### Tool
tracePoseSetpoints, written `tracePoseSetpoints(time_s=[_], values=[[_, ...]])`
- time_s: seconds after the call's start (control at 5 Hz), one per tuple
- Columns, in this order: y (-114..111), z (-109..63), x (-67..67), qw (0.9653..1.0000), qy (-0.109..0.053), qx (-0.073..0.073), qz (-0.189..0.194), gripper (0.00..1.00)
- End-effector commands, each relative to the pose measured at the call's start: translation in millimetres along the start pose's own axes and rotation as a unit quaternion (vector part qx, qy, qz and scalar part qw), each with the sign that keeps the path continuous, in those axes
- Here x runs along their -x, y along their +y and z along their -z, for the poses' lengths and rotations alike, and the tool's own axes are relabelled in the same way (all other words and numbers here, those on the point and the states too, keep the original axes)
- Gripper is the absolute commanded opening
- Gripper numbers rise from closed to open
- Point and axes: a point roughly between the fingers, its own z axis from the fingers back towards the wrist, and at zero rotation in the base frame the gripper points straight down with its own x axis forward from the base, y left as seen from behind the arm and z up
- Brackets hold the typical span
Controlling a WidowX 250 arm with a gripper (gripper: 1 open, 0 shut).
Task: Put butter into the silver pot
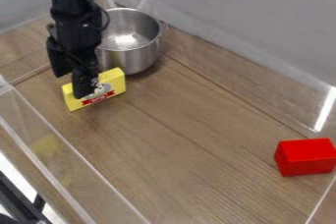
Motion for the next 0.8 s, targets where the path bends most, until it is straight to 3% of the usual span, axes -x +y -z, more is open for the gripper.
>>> tracePoseSetpoints(time_s=[0.0,0.2,0.6], values=[[4.0,2.5,-19.4,0.9997,-0.016,-0.015,-0.013,1.00],[2.9,5.2,-16.6,0.9998,-0.015,-0.014,-0.005,0.00],[2.1,0.6,-3.6,0.9997,-0.018,-0.014,0.003,0.00]])
